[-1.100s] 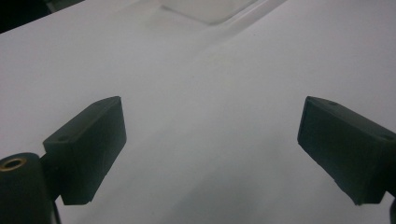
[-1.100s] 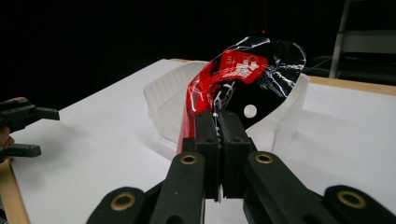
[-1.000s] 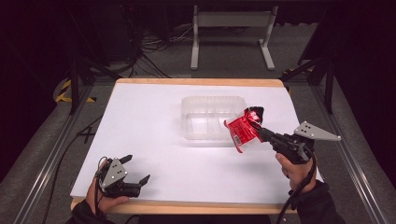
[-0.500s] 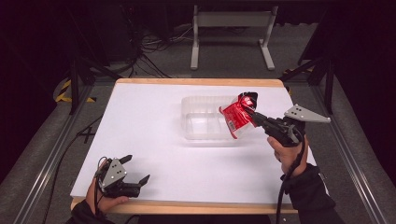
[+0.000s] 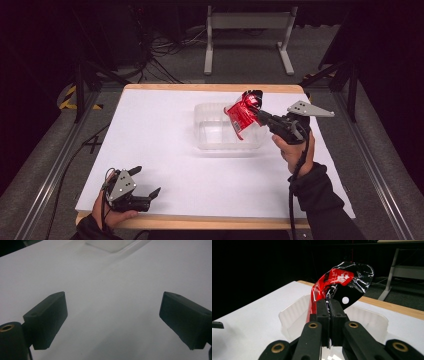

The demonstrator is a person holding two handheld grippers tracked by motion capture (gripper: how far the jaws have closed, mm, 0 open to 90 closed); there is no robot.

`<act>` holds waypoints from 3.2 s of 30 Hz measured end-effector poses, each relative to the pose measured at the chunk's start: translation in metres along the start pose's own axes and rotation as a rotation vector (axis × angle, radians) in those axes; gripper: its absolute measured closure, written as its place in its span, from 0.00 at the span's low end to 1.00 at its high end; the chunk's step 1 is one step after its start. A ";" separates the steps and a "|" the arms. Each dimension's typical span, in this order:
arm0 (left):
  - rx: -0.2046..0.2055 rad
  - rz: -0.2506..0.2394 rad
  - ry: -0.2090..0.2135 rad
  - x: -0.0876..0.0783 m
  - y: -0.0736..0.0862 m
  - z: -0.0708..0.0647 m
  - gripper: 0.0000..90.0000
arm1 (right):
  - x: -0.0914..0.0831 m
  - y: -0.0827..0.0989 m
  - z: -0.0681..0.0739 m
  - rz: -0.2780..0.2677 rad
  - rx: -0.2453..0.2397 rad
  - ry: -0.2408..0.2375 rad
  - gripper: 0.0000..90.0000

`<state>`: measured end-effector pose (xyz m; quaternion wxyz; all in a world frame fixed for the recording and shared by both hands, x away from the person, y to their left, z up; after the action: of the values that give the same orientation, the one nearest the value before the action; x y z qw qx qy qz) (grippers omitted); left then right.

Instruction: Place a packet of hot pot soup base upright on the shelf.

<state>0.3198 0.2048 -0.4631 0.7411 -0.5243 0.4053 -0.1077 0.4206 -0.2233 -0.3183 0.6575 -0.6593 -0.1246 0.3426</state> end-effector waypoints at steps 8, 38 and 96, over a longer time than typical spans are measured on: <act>0.002 0.000 0.002 0.000 0.000 0.000 0.10 | 0.024 -0.006 0.011 0.024 -0.021 0.007 0.98; 0.003 0.001 0.004 0.000 0.001 -0.001 0.10 | 0.095 0.012 0.031 0.163 -0.035 0.081 0.97; 0.006 0.004 -0.004 -0.002 0.001 -0.002 0.10 | 0.104 0.027 0.039 0.281 -0.078 -0.007 0.83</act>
<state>0.3168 0.2054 -0.4631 0.7437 -0.5214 0.4045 -0.1063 0.4653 -0.1311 -0.3704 0.5765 -0.6942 -0.0463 0.4285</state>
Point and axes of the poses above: each handheld gripper's, and its own axes: x roughly forward along the jaws, y roughly out of its underside, z roughly to its left, the point moved 3 cm from there along x, roughly forward along the jaws
